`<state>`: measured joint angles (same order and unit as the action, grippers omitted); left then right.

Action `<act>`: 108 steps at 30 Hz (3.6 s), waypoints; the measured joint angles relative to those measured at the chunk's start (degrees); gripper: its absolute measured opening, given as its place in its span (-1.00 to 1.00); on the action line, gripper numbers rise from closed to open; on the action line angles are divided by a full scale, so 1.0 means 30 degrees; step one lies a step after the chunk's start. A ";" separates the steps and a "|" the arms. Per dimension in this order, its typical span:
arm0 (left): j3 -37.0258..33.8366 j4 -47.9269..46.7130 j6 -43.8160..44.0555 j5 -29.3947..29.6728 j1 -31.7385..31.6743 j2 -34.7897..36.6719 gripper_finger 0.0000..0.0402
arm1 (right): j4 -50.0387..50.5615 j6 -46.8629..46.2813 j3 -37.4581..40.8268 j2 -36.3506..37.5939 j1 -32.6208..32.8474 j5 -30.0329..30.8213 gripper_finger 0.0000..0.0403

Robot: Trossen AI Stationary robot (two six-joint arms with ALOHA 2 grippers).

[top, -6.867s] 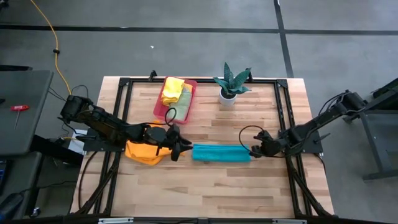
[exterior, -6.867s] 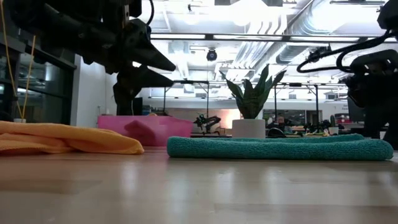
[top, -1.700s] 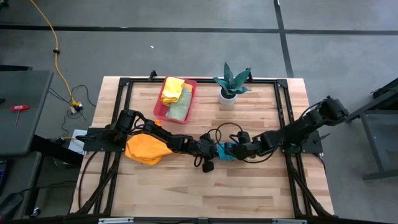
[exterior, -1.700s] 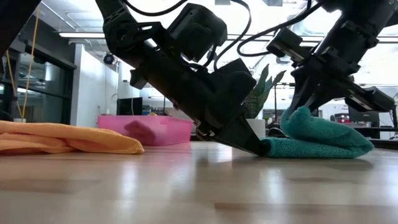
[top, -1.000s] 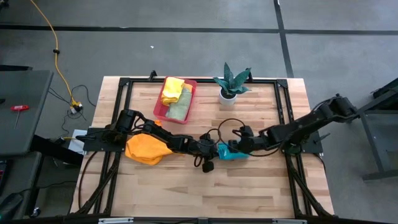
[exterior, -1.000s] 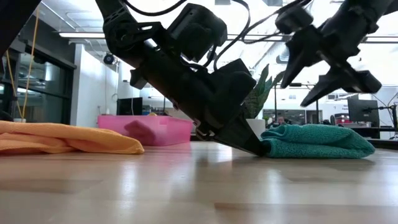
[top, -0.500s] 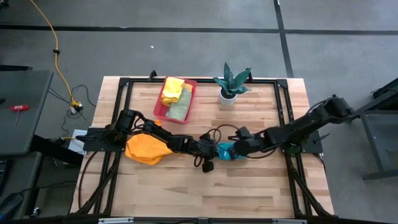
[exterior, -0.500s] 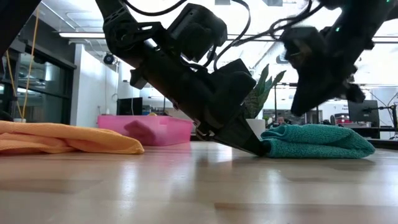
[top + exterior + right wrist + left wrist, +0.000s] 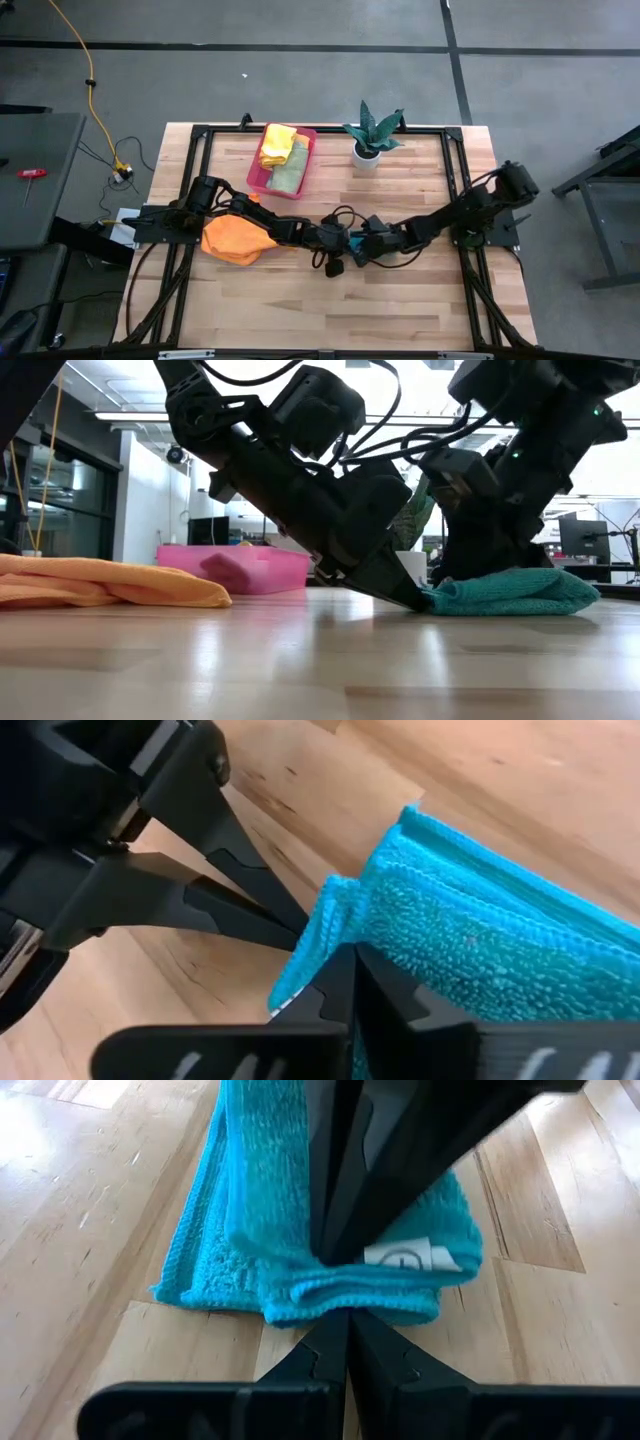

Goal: Fold microfiber towels
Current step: Fold the blue microfiber cloth, then put the folded blue microfiber cloth into the red bin

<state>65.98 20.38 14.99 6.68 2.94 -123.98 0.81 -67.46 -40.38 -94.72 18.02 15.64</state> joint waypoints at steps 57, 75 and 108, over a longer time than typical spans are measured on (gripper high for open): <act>0.8858 -1.1917 -0.0189 -0.5245 -0.3828 0.0769 -0.07 | 1.8634 -0.8193 0.0000 1.3481 1.0644 0.6127 -1.00; 1.2087 -1.2172 0.0247 -0.6214 -0.3408 -0.4233 0.31 | 1.8350 -0.8050 0.0000 1.3459 1.0637 0.6119 -1.00; 1.1915 -1.6483 -0.3534 -0.5714 -0.3257 -0.0712 -0.98 | 1.8342 -0.8014 0.0000 1.3452 1.0637 0.6295 -1.00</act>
<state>101.72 -29.07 4.39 -10.46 -6.83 -126.12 55.83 -91.50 -40.38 -54.37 49.93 34.52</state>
